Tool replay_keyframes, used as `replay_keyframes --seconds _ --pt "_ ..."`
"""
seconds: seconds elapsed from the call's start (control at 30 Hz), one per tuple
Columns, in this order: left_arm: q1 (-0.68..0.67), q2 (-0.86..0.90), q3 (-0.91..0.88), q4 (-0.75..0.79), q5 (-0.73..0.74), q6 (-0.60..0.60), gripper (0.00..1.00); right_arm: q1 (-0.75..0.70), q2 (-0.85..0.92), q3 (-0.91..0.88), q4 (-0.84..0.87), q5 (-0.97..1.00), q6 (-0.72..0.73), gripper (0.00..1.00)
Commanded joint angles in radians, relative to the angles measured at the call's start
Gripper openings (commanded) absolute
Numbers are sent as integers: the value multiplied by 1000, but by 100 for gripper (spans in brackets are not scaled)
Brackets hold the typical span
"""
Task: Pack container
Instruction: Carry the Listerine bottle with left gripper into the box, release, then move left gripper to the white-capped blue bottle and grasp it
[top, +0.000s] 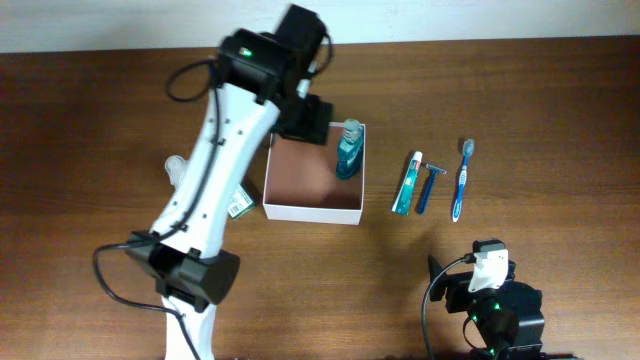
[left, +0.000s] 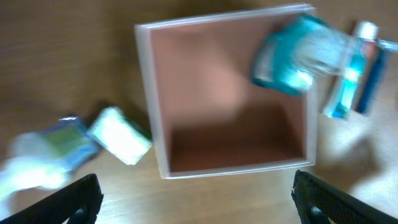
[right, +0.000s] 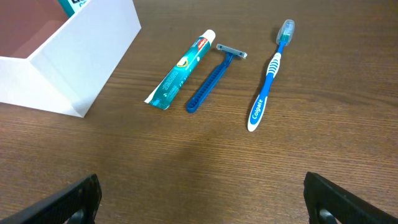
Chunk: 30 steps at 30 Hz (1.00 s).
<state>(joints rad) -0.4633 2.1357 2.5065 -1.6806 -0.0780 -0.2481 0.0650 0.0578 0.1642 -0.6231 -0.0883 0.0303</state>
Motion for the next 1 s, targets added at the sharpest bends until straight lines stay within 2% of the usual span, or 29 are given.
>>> replay_keyframes --seconds 0.0,0.2,0.37,0.47,0.63,0.97 --pt "101 -21 16 -7 -95 26 99 -8 -8 -6 2 -6 12 99" --pt "260 -27 -21 -7 -32 34 99 -8 -8 -6 2 -6 12 99" --pt "373 -27 -159 -8 22 24 99 -8 -8 -6 2 -6 12 99" --pt "397 -27 -243 -7 7 19 99 -8 -8 -6 2 -6 12 99" --pt "418 -27 -350 -6 -139 -74 99 -8 -8 -6 2 -6 12 99" --pt "445 -26 -559 113 -113 -55 99 -8 -8 -6 2 -6 12 99"
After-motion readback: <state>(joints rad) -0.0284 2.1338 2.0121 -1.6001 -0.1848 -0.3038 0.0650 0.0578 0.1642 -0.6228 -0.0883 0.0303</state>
